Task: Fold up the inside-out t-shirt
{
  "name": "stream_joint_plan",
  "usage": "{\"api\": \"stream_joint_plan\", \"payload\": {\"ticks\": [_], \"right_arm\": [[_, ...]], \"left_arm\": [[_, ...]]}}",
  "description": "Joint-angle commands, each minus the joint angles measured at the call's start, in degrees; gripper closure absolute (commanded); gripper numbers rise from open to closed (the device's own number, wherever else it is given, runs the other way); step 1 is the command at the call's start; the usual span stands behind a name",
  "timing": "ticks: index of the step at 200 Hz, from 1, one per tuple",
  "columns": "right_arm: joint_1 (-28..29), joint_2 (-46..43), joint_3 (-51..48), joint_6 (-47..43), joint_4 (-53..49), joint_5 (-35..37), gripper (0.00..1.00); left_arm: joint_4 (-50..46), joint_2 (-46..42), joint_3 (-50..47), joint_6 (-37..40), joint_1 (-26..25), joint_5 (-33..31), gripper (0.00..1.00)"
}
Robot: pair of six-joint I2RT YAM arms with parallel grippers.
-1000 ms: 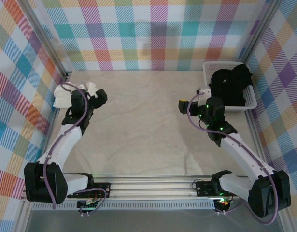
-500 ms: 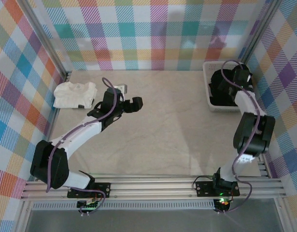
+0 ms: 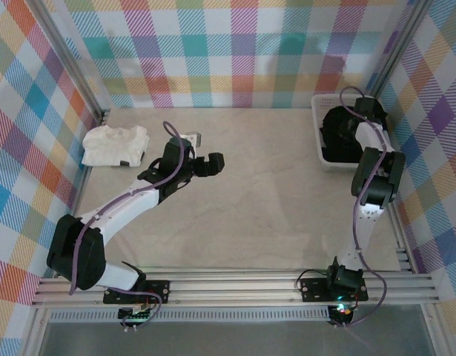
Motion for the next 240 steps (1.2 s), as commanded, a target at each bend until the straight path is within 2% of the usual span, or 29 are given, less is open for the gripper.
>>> {"api": "stream_joint_plan", "payload": {"ticks": [1,25,38,56,77,111,133,168,196,203,216,228,233,240], "right_arm": [[2.56,-17.28,-10.30,-0.32,11.26,-3.30,0.96],[6.29,-37.26,-23.80,-0.64,24.05,2.03,1.00],[8.36,-45.71,-28.03,-0.93,29.43,3.14,1.00],[11.32,-52.54,-27.89,-1.73,31.22,1.76,1.00],[15.14,-56.01,-24.33,-2.62,30.95,-2.74,1.00],[22.62,-55.16,-13.17,-2.38,25.75,-15.90,1.00],[27.73,-51.84,-6.83,-0.21,22.08,-23.64,1.00],[36.94,-44.18,-2.76,4.80,18.50,-29.97,1.00],[44.57,-37.52,-4.56,6.86,16.96,-29.57,1.00],[45.50,-35.16,-4.49,7.51,15.54,-30.34,0.88],[45.34,-30.97,-3.17,6.58,8.92,-31.64,0.54],[43.66,-29.28,-3.71,0.87,1.72,-27.39,0.27],[42.52,-29.08,-4.87,-1.30,-0.45,-23.74,0.20],[40.11,-29.09,-7.15,-3.96,-1.90,-19.68,0.15]], "left_arm": [[-1.80,-4.07,-2.04,-0.38,-0.88,-0.12,0.01],[-1.84,-7.57,-3.77,-0.92,-1.22,-0.69,0.01],[-2.00,-9.51,-4.50,-1.12,-1.42,-1.53,0.01],[-1.60,-11.78,-5.36,-1.16,-1.44,-3.05,0.00],[-1.83,-13.57,-5.52,-1.07,-1.44,-5.44,0.00],[-3.65,-16.02,-5.52,-1.59,-0.69,-11.24,0.00],[-5.12,-18.93,-6.42,-3.26,2.00,-14.86,0.00],[-9.83,-25.94,-8.07,-5.25,7.78,-19.94,0.00],[-16.28,-34.15,-8.24,-5.02,8.93,-28.36,0.00],[-16.84,-36.35,-8.46,-4.86,8.97,-29.40,0.00],[-16.71,-39.39,-9.02,-4.28,9.02,-28.85,0.00],[-16.87,-40.51,-9.00,-3.94,9.02,-26.22,0.00],[-16.91,-40.46,-8.96,-3.86,9.01,-24.78,0.00],[-16.89,-39.93,-8.98,-3.85,8.97,-22.65,0.00]]}}
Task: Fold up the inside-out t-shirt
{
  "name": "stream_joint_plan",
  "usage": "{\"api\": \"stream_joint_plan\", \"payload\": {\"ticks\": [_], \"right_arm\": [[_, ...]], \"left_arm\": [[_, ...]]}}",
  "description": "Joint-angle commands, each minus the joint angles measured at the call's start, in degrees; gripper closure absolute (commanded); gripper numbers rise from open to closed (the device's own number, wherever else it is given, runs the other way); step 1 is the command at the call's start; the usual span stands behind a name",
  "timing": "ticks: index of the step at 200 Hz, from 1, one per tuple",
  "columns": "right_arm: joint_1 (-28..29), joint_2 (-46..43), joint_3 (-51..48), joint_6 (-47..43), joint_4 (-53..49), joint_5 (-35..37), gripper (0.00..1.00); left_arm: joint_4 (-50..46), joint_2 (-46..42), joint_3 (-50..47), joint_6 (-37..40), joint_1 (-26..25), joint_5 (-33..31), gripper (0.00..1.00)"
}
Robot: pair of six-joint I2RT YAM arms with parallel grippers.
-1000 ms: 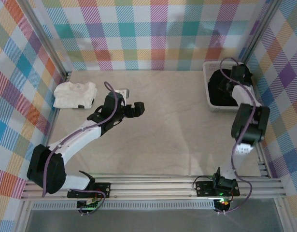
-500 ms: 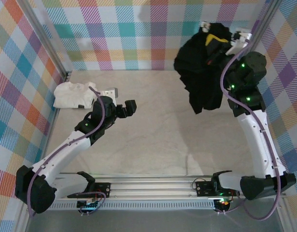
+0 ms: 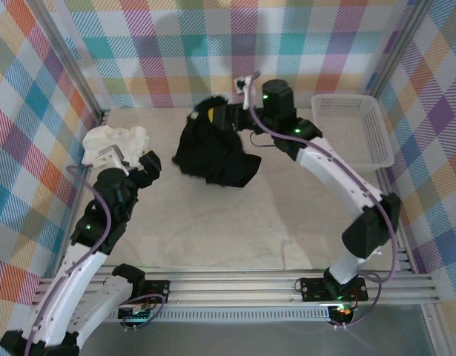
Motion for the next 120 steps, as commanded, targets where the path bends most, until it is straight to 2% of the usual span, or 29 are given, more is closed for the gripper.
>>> {"api": "stream_joint_plan", "payload": {"ticks": [1,9,24,43,88,120], "right_arm": [[-5.74,0.34,-3.17,-8.01,-11.10,9.01,0.15],[-9.21,0.40,-6.09,-9.73,-11.08,11.83,0.12],[-16.90,1.97,-9.61,-11.03,-9.98,12.28,0.11],[-23.06,8.32,-6.46,-13.17,-12.18,13.57,0.12],[-26.49,27.90,11.23,-16.07,-22.65,14.12,0.17],[-29.26,34.27,18.30,-15.72,-26.45,18.34,0.19]], "left_arm": [[-2.16,0.19,-0.94,0.61,0.19,2.98,0.00],[-1.85,1.28,-0.89,0.63,0.17,5.40,0.00],[-0.50,4.10,-1.17,0.42,0.08,9.95,0.00],[1.68,7.89,-1.43,0.17,-0.42,14.99,0.00],[5.91,13.23,-2.48,0.26,-2.12,16.98,0.00],[5.78,13.94,-2.97,0.68,-2.23,17.17,0.00]]}}
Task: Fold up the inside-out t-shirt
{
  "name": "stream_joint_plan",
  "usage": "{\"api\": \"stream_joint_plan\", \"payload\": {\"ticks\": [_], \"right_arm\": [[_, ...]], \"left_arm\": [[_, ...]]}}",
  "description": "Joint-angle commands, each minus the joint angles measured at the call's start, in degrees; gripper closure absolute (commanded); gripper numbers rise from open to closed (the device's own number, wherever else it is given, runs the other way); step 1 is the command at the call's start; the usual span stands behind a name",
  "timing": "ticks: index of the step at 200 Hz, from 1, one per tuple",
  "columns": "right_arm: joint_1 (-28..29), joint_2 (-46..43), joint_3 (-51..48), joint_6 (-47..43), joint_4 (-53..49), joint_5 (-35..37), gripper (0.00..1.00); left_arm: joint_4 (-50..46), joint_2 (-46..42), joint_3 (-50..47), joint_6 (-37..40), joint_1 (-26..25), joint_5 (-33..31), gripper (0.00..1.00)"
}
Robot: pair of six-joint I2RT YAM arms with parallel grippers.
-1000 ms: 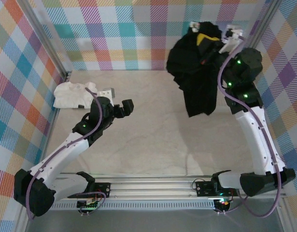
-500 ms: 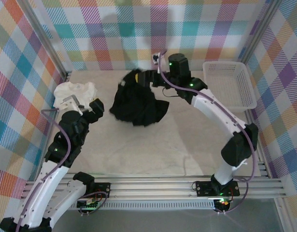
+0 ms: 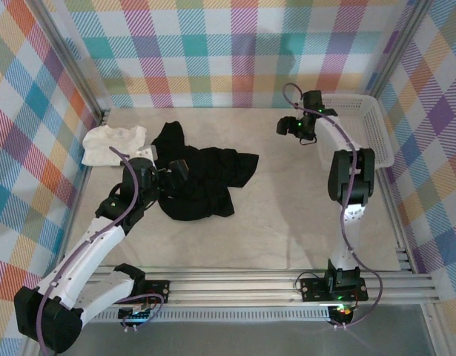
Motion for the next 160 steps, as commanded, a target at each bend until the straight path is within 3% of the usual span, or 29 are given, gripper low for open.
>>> {"api": "stream_joint_plan", "payload": {"ticks": [1,66,115,160], "right_arm": [[-1.72,2.03,5.29,-1.60,-6.25,3.08,0.19],[-7.12,7.07,11.51,-4.21,-10.61,9.69,0.22],[-6.30,5.01,14.71,-6.98,-10.91,0.32,0.18],[0.47,-10.79,-1.38,-7.81,0.66,-7.76,0.12]], "left_arm": [[2.45,0.03,-0.39,0.73,-0.58,1.29,0.00],[0.91,1.11,-2.38,2.28,-0.66,0.21,0.00],[1.18,4.14,-3.37,3.52,-0.16,-3.56,0.00],[2.34,10.21,-1.97,3.30,1.86,-2.18,0.00]]}}
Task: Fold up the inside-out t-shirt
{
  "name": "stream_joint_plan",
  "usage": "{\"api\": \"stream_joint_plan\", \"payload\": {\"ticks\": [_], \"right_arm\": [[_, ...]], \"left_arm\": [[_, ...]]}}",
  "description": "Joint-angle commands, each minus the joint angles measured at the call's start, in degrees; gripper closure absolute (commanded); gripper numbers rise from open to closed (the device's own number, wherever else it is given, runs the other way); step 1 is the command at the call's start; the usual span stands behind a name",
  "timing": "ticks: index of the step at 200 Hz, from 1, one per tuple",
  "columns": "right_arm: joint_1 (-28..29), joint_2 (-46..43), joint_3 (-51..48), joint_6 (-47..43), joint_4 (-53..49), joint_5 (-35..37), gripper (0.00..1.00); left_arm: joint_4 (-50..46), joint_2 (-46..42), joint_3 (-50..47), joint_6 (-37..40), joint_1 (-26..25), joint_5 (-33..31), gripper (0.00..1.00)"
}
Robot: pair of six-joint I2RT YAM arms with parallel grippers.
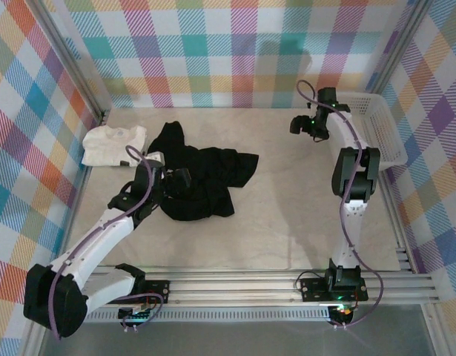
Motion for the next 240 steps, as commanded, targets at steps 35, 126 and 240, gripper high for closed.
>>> {"api": "stream_joint_plan", "payload": {"ticks": [35,126,240], "right_arm": [[15.07,-23.63,-26.68,0.62,15.44,-8.35,0.14],[29.56,-22.44,-40.87,5.85,19.83,1.07,0.26],[24.01,2.92,-9.60,3.41,6.98,3.23,0.55]], "left_arm": [[2.46,3.57,-1.10,-1.48,2.43,0.99,0.03],[-0.70,9.93,-1.43,1.61,-9.27,-1.48,0.09],[9.36,22.47,-1.44,4.10,-11.86,-1.30,0.65]]}}
